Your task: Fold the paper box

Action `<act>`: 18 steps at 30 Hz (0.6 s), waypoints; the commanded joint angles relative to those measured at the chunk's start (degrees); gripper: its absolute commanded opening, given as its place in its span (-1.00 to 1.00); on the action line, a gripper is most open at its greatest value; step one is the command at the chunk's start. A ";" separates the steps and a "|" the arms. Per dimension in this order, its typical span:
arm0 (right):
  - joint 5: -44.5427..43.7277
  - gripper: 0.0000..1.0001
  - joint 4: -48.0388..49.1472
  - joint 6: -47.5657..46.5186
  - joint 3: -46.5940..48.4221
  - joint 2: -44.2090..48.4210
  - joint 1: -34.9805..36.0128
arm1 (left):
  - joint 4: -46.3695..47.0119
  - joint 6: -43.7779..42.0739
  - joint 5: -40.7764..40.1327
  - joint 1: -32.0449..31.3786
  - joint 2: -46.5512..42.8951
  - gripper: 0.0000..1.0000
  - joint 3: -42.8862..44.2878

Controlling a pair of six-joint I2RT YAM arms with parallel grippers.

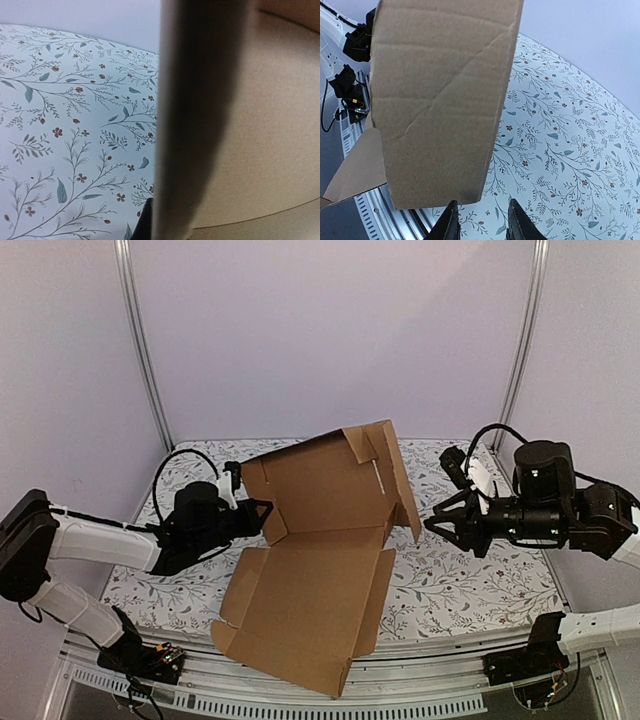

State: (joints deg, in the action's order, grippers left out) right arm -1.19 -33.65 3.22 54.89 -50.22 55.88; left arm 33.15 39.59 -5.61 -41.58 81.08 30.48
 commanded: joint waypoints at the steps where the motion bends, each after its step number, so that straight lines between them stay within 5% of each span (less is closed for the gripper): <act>1: -1.77 -0.29 -5.26 -3.85 3.90 0.42 0.34 | -1.05 -5.39 -0.49 0.36 -1.87 -1.00 1.12; 18: 9.66 0.16 3.81 -4.65 8.63 -7.39 0.37 | -1.43 -9.69 -0.17 0.36 -4.10 -1.00 0.31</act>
State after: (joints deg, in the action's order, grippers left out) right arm 4.89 -33.26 -1.83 61.80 -56.14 55.88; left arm 31.75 30.89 -6.44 -41.58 78.96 30.50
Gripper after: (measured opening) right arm 0.575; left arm 0.027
